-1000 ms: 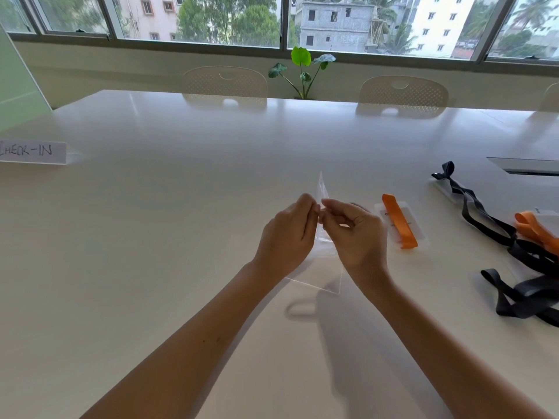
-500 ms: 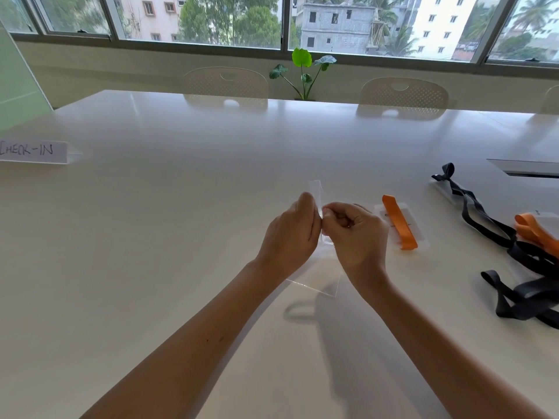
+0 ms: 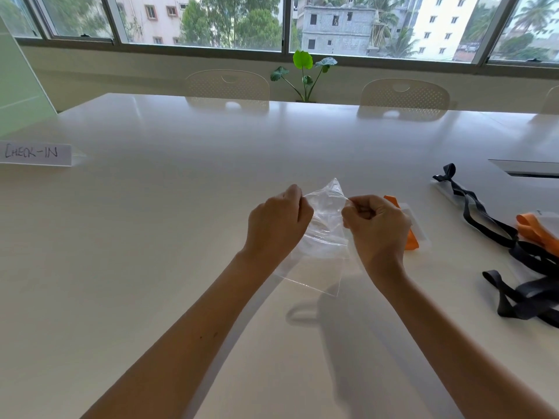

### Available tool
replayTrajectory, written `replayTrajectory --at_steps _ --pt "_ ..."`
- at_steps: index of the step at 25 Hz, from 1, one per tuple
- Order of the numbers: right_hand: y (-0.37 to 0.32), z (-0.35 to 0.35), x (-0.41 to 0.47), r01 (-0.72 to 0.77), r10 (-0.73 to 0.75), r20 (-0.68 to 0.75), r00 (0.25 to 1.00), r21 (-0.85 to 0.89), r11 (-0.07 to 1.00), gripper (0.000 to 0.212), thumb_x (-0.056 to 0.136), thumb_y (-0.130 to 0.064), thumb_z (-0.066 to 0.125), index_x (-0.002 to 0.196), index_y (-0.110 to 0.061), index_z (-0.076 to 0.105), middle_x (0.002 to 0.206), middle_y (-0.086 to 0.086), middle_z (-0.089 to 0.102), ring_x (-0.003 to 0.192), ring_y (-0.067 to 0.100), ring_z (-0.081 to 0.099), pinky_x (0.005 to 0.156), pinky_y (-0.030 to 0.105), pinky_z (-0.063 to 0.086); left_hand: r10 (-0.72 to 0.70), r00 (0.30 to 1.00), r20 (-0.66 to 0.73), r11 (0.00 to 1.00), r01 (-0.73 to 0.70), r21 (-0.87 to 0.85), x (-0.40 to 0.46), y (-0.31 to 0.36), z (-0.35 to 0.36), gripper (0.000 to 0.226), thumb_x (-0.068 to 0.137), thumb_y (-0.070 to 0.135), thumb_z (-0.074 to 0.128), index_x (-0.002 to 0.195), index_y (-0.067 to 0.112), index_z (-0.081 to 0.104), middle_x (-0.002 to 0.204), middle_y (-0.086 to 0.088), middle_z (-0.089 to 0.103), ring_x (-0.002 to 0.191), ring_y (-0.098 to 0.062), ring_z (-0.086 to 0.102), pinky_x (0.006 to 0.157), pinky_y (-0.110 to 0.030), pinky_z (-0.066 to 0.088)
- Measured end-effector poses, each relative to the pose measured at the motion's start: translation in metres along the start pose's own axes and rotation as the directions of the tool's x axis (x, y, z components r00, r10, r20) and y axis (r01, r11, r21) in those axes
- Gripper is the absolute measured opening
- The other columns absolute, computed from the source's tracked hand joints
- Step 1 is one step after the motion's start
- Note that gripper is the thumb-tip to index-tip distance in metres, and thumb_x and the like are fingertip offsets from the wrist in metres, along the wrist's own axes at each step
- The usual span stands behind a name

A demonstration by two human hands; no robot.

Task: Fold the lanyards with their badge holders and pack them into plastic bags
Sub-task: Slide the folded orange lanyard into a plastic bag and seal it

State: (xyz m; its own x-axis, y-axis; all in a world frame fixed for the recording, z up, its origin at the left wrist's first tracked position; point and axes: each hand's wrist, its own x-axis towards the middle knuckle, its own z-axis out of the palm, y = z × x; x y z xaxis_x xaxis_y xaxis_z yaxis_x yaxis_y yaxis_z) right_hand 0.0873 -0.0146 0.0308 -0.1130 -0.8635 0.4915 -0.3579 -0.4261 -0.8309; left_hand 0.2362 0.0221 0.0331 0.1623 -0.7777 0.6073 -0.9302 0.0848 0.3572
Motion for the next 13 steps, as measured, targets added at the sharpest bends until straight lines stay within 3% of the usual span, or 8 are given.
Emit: replayTrajectory --at_steps 5,8,11,13 --pt "0.000 -0.002 0.001 0.074 -0.075 -0.003 0.997 -0.070 0.995 0.008 0.073 -0.007 0.067 0.075 -0.012 0.073 0.067 0.002 0.067 0.062 0.000 0.059 0.058 0.001 0.038 -0.049 0.999 0.011 0.997 0.048 0.055 0.003 -0.001 -0.009 0.024 0.092 0.025 0.045 0.074 0.011 0.053 0.057 -0.002 0.056 0.050 -0.021 0.051 0.052 -0.026 0.042" --pt "0.001 -0.004 0.003 0.090 -0.091 0.001 0.996 -0.055 0.994 0.008 0.075 -0.009 0.066 0.077 -0.014 0.073 0.069 -0.003 0.066 0.065 -0.009 0.060 0.061 -0.002 0.037 -0.005 1.000 -0.026 0.997 0.003 -0.072 0.003 0.004 -0.010 0.026 0.092 0.027 0.048 0.070 0.013 0.052 0.053 0.003 0.051 0.046 -0.016 0.048 0.049 -0.024 0.041" --pt "-0.001 -0.007 0.009 -0.029 0.026 0.045 0.999 0.060 0.998 0.006 0.080 -0.013 0.066 0.080 -0.016 0.071 0.068 -0.007 0.070 0.064 0.004 0.068 0.068 0.013 0.053 0.007 0.995 -0.100 0.960 -0.035 -0.279 0.003 0.009 -0.005 0.032 0.096 0.031 0.046 0.068 0.015 0.045 0.054 0.008 0.045 0.046 -0.009 0.043 0.047 -0.020 0.035" --pt "-0.006 -0.010 0.013 -0.160 0.130 0.132 0.983 0.245 0.956 0.007 0.082 -0.006 0.065 0.081 -0.010 0.070 0.065 -0.002 0.070 0.061 0.011 0.069 0.070 0.028 0.058 -0.158 0.987 -0.020 0.888 0.133 -0.440 0.010 0.008 0.001 0.034 0.098 0.032 0.041 0.077 0.008 0.052 0.067 -0.002 0.057 0.060 -0.017 0.055 0.057 -0.032 0.049"
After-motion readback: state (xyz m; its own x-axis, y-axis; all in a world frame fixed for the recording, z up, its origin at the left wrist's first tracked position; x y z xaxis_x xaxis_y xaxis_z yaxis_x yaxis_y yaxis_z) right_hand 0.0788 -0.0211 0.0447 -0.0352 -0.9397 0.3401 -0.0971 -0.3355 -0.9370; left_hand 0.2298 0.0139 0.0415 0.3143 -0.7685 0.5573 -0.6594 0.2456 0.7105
